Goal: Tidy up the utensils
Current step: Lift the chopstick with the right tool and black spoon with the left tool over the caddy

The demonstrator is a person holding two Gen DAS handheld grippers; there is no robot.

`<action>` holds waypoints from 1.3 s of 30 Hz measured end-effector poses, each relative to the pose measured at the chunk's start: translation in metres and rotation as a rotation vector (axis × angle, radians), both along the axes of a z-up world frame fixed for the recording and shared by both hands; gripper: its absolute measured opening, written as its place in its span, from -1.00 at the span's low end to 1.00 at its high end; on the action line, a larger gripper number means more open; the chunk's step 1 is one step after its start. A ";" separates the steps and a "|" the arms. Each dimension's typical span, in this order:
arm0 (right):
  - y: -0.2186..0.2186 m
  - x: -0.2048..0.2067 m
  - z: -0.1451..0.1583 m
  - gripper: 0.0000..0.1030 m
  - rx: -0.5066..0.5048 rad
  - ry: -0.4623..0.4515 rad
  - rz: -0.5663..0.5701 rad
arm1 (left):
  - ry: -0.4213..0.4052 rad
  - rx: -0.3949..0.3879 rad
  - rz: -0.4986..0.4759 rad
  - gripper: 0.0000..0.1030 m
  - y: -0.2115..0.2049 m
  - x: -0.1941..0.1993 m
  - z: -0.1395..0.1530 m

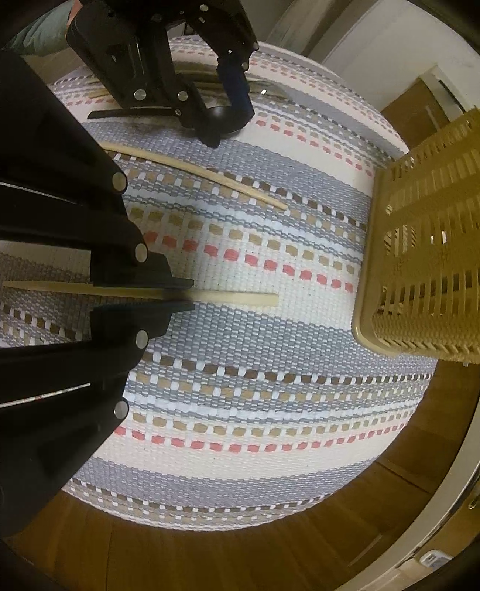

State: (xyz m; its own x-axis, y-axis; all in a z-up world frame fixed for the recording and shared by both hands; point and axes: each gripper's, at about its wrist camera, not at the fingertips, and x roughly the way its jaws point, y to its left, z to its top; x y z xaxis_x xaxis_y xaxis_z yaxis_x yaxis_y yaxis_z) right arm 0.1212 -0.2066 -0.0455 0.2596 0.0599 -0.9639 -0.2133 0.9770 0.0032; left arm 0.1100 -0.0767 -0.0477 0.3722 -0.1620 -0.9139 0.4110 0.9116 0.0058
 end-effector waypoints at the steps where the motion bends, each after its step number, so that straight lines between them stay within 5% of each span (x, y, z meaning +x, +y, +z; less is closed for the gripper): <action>1: 0.001 -0.001 0.000 -0.90 -0.004 -0.007 0.004 | -0.003 0.000 0.000 -0.30 0.000 0.000 0.000; 8: -0.002 -0.013 0.009 -0.92 0.069 -0.096 0.018 | -0.054 -0.053 0.023 -0.32 0.010 -0.003 0.009; 22: -0.016 -0.049 0.105 -0.91 0.314 -0.489 0.024 | -0.540 -0.207 0.095 -0.32 0.044 -0.027 0.138; 31: -0.003 -0.030 0.176 -0.91 0.310 -0.723 0.003 | -0.785 -0.157 0.147 -0.32 0.042 0.004 0.216; 39: -0.009 -0.001 0.223 -0.91 0.302 -0.930 -0.075 | -0.873 -0.201 0.181 -0.32 0.031 0.045 0.241</action>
State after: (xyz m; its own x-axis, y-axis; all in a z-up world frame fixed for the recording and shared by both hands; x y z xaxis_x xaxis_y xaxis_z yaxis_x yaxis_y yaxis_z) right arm 0.1204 -0.2152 0.1780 0.9210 0.2230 -0.3195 -0.1951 0.9737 0.1175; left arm 0.1550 -0.0461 0.1930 0.9532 -0.1597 -0.2567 0.1859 0.9792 0.0812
